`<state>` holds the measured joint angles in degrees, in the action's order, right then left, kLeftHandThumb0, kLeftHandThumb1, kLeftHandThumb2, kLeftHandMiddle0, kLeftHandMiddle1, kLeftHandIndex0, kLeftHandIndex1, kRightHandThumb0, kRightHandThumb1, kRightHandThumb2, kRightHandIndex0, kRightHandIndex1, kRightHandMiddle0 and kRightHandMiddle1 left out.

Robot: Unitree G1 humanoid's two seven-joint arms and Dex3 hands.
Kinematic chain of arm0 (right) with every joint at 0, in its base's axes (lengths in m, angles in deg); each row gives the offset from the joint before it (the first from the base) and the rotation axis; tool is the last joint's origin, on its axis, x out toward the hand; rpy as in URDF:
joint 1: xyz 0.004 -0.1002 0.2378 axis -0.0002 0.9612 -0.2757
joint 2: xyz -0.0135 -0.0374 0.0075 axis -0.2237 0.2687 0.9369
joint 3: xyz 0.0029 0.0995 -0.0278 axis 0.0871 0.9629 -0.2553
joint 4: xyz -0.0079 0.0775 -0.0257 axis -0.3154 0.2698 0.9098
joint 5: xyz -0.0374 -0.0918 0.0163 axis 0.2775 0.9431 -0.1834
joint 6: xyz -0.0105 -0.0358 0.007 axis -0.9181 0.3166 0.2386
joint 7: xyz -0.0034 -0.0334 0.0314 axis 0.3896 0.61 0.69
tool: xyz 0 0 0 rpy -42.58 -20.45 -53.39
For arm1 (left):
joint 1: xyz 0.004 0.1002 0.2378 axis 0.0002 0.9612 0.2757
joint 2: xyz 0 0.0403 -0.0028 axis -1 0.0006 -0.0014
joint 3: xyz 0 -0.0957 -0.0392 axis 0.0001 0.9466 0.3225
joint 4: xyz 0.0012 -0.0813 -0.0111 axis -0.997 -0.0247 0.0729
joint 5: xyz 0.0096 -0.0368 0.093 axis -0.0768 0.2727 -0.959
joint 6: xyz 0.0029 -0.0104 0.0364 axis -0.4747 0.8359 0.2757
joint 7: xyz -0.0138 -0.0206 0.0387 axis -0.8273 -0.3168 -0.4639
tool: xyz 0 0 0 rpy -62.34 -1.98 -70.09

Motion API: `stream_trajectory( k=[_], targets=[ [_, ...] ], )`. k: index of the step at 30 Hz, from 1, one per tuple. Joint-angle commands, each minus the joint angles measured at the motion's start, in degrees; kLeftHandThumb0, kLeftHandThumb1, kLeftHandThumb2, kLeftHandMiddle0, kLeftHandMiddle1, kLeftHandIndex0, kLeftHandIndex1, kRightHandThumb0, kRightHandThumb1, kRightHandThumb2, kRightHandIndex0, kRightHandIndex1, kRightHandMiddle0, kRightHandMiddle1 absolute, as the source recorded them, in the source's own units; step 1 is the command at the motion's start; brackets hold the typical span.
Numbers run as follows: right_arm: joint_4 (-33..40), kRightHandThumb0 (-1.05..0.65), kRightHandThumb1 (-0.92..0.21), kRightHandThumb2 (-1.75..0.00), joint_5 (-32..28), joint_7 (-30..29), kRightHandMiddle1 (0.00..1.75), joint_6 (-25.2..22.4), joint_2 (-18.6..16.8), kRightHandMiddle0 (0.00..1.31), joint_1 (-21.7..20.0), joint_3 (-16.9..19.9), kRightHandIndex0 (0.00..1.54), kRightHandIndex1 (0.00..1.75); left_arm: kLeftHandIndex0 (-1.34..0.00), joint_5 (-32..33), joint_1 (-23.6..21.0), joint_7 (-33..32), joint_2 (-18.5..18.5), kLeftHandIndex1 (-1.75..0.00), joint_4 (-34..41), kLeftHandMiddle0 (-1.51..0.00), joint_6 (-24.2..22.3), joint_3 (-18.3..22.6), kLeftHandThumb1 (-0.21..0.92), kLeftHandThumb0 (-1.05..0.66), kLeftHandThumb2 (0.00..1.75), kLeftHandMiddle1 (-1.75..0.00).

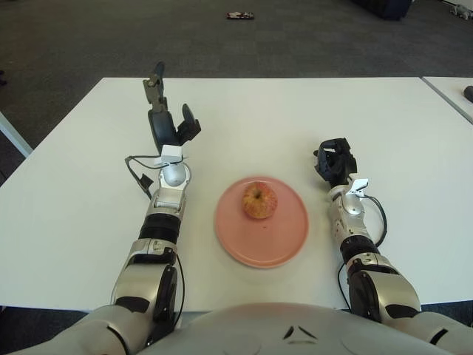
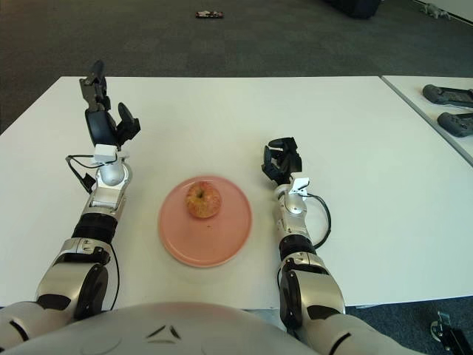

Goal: Put the apple into the plate.

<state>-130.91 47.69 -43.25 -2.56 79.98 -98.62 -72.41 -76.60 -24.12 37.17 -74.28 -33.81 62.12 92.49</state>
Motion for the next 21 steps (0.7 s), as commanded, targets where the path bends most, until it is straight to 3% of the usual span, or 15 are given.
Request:
stream_trajectory(
  k=[1, 13, 21],
  targets=[
    [-2.7, -0.01, -0.66, -0.81, -0.4, -0.4, 1.75, -2.9, -0.7, 0.27, 2.6, 0.2, 0.48, 1.44, 0.00, -1.5, -1.1, -2.6, -0.7, -0.99, -2.7, -0.11, -0.6, 0.8, 0.92, -0.88, 0.99, -0.56],
    [-2.0, -0.01, -0.66, -0.81, 0.0, -1.1, 1.75, -3.2, -0.7, 0.27, 3.1, 0.0, 0.48, 1.45, 0.00, -1.6, 0.9, -2.2, -4.4, -0.75, -11.5, -0.05, 0.7, 0.1, 0.92, -0.90, 1.04, -0.47],
    [-1.9, -0.01, -0.66, -0.80, -0.7, -0.6, 1.75, -3.5, -1.0, 0.27, 3.0, 0.2, 0.47, 1.45, 0.00, -1.1, 1.1, -0.3, -6.2, -0.87, -14.6, -0.09, 0.9, -0.8, 0.92, -0.91, 1.02, -0.46]
  ],
)
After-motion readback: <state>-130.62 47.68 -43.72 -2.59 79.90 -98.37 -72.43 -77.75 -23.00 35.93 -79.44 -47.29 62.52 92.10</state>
